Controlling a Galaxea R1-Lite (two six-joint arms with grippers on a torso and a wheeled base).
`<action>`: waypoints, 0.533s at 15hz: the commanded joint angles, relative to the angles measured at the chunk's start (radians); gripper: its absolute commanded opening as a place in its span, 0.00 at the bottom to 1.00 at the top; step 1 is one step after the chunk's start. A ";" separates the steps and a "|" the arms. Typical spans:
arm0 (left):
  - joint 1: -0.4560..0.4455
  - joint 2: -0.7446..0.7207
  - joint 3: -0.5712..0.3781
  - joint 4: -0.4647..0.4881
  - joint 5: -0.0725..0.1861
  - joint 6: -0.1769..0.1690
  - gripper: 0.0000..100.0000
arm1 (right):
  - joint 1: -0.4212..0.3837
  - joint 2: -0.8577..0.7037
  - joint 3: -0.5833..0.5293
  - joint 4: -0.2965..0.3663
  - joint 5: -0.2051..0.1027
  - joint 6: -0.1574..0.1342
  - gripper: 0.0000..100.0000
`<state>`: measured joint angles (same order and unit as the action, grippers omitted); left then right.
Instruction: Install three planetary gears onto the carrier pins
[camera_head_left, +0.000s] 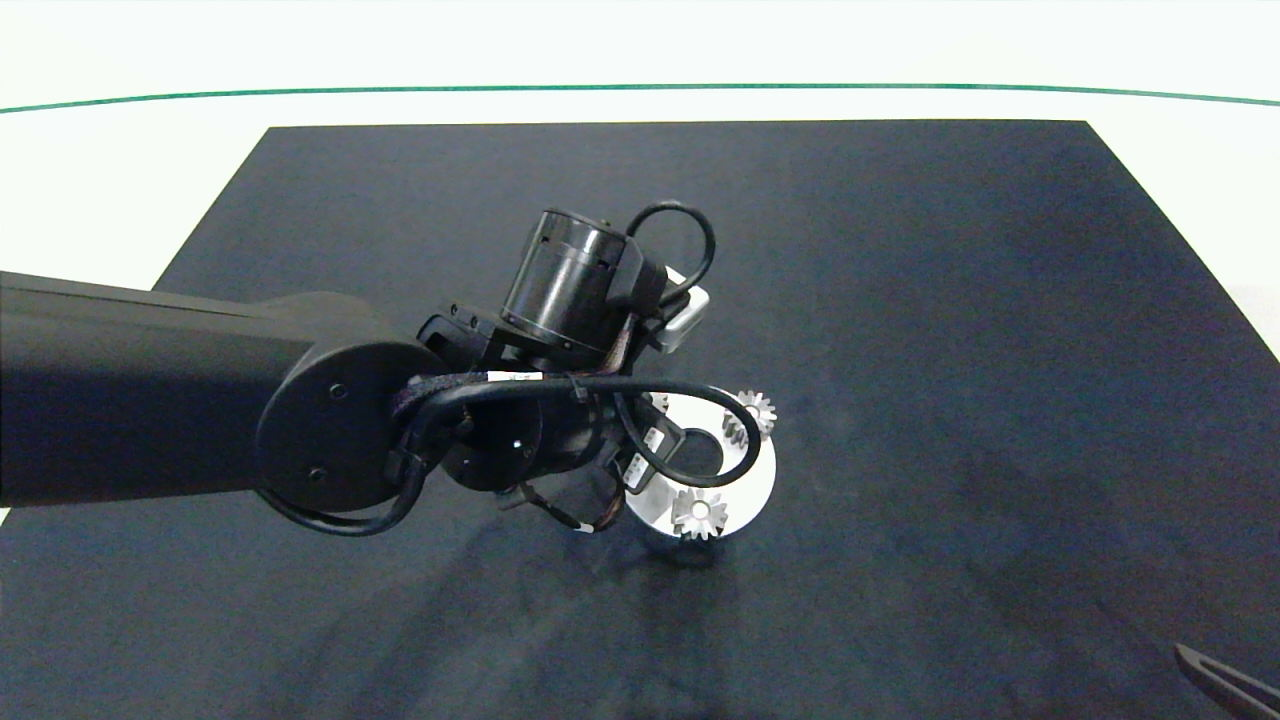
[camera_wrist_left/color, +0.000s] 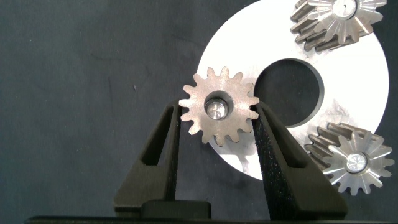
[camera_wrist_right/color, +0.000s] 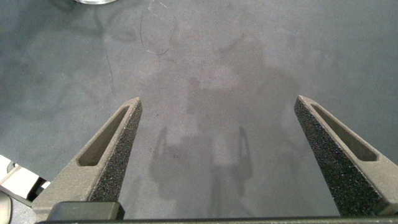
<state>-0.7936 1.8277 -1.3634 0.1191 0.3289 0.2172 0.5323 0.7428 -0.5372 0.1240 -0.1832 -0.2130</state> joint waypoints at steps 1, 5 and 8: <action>-0.001 -0.013 0.000 -0.001 0.002 0.002 0.00 | 0.001 0.001 0.000 0.002 -0.001 -0.002 1.00; 0.002 -0.014 0.003 -0.001 0.004 -0.002 0.00 | 0.001 0.001 0.000 0.000 -0.001 -0.002 1.00; 0.005 -0.011 0.010 -0.003 0.004 -0.013 0.00 | 0.001 0.001 0.000 0.002 -0.001 -0.002 1.00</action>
<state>-0.7898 1.8164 -1.3551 0.1145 0.3300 0.2026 0.5334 0.7428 -0.5368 0.1245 -0.1828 -0.2134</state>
